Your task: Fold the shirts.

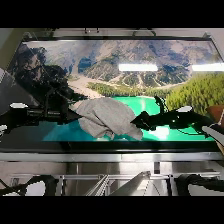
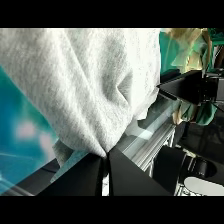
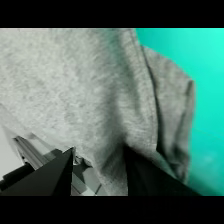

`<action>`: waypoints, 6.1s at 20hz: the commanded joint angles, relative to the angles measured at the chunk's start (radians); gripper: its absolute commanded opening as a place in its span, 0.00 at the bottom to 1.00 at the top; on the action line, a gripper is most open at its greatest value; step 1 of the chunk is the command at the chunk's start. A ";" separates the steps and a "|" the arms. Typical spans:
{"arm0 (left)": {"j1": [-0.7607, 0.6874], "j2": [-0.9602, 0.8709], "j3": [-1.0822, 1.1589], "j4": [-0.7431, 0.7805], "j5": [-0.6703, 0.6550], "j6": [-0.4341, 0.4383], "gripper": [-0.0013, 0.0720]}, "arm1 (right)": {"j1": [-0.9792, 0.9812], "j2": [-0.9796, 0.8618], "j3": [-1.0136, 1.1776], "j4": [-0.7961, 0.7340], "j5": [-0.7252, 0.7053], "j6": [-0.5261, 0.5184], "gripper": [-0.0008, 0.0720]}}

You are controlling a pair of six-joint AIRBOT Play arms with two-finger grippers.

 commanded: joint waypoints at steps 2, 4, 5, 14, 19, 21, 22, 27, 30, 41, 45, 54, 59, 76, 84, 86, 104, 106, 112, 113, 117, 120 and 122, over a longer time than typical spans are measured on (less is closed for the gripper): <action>0.001 0.001 0.000 -0.001 -0.007 0.017 0.05 | 0.014 -0.018 0.034 0.185 0.048 -0.158 0.13; 0.002 0.001 0.000 -0.005 -0.007 0.032 0.05 | 0.013 -0.017 0.064 0.185 0.076 -0.163 0.04; 0.004 0.001 0.000 -0.011 -0.007 0.039 0.05 | 0.012 -0.011 0.081 0.185 0.087 -0.165 0.03; 0.174 0.240 0.350 -0.008 -0.196 -0.072 0.04 | -0.319 0.323 0.232 0.191 0.293 -0.122 0.03; 0.210 0.471 0.595 -0.011 -0.268 -0.127 0.04 | -0.404 0.670 0.244 0.320 0.356 -0.119 0.03; 0.183 0.545 0.668 -0.010 -0.253 -0.142 0.04 | -0.399 0.792 0.244 0.324 0.355 -0.120 0.03; 0.164 0.574 0.690 -0.010 -0.246 -0.150 0.04 | -0.399 0.840 0.244 0.323 0.352 -0.120 0.04; 0.068 0.636 0.544 -0.002 -0.199 -0.153 0.04 | -0.396 0.907 0.240 0.108 0.262 -0.104 0.04; 0.027 0.579 0.361 0.000 -0.197 -0.143 0.04 | -0.344 0.784 0.232 0.034 0.253 -0.105 0.04; 0.151 -0.024 0.233 -0.002 -0.124 0.000 0.59 | -0.153 0.046 0.284 -0.027 -0.038 -0.237 0.68; 0.190 -0.152 0.310 0.000 -0.232 -0.033 1.00 | -0.330 0.039 0.280 -0.207 0.068 -0.101 0.68; -0.084 -0.316 0.310 0.132 -0.190 -0.121 0.99 | -0.177 0.036 -0.018 -0.158 -0.056 -0.142 0.67; -0.163 -0.389 0.311 0.132 -0.049 -0.137 0.98 | 0.013 0.035 -0.007 0.074 -0.229 -0.201 0.67; -0.160 -0.369 0.454 0.127 -0.155 -0.112 0.04 | 0.006 0.045 0.065 0.150 -0.268 -0.247 0.03; 0.027 -0.143 0.315 0.239 -0.116 -0.135 0.72 | 0.008 0.064 0.064 0.103 -0.242 -0.246 0.03; 0.077 -0.116 0.240 0.278 -0.061 -0.165 1.00 | 0.008 0.064 0.064 0.104 -0.238 -0.246 0.03; -0.089 -0.147 0.467 0.119 -0.099 -0.122 0.03 | -0.159 0.192 0.078 0.028 0.018 -0.230 0.03; -0.023 0.002 0.478 0.087 -0.127 -0.128 0.03 | -0.283 0.320 0.128 0.035 0.092 -0.216 0.03; 0.200 0.467 0.478 -0.412 -0.138 -0.127 0.04 | -0.446 0.643 0.495 0.046 0.199 -0.116 0.03; 0.237 0.541 0.478 -0.463 -0.143 -0.128 0.04 | -0.446 0.683 0.566 0.046 0.199 -0.114 0.03; 0.417 0.766 0.478 -0.541 -0.157 -0.130 0.04 | -0.446 0.796 0.796 -0.006 0.152 -0.103 0.03; 0.484 0.821 0.447 -0.485 -0.140 -0.138 0.04 | -0.445 0.803 0.830 -0.193 0.121 -0.002 0.03; 0.440 0.791 0.368 -0.439 -0.121 -0.134 0.04 | -0.435 0.730 0.794 -0.203 0.198 0.036 0.03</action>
